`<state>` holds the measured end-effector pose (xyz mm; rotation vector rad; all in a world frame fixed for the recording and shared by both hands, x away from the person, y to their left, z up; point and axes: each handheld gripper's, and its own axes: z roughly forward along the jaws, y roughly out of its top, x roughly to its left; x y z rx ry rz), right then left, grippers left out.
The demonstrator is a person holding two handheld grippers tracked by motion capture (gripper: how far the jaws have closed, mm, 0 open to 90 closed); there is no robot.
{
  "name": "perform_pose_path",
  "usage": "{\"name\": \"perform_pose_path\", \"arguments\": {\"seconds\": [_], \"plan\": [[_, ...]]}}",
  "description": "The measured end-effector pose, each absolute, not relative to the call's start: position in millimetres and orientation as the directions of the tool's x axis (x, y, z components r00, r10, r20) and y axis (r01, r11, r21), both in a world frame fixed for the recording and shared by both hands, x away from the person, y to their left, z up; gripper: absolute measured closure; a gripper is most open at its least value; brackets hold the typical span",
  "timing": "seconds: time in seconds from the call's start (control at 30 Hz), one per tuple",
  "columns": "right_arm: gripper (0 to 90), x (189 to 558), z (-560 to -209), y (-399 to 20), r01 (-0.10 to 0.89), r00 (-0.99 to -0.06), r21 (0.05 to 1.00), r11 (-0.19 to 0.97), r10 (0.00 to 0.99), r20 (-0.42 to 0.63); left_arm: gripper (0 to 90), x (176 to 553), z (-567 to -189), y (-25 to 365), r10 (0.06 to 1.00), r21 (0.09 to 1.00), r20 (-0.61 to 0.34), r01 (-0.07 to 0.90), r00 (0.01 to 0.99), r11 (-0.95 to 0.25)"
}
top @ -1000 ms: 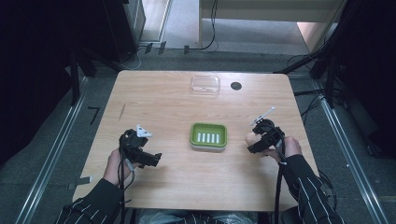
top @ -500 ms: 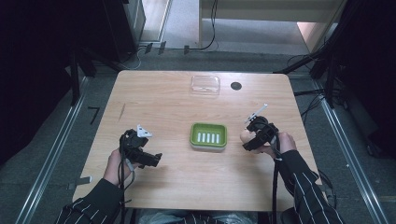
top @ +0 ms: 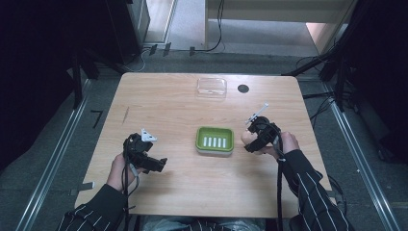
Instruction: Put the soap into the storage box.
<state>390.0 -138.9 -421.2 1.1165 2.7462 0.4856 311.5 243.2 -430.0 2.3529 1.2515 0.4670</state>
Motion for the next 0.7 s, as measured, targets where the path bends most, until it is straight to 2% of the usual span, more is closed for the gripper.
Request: {"name": "perform_pose_path", "arguments": {"seconds": [0.7], "plan": [[33.1, 400, -405, -126, 0.599, -0.753, 0.377, 0.707, 0.657, -0.038, 0.0, 312, -430, 243, 0.838, 0.517, 0.089, 0.694, 0.539, -0.501]]}}
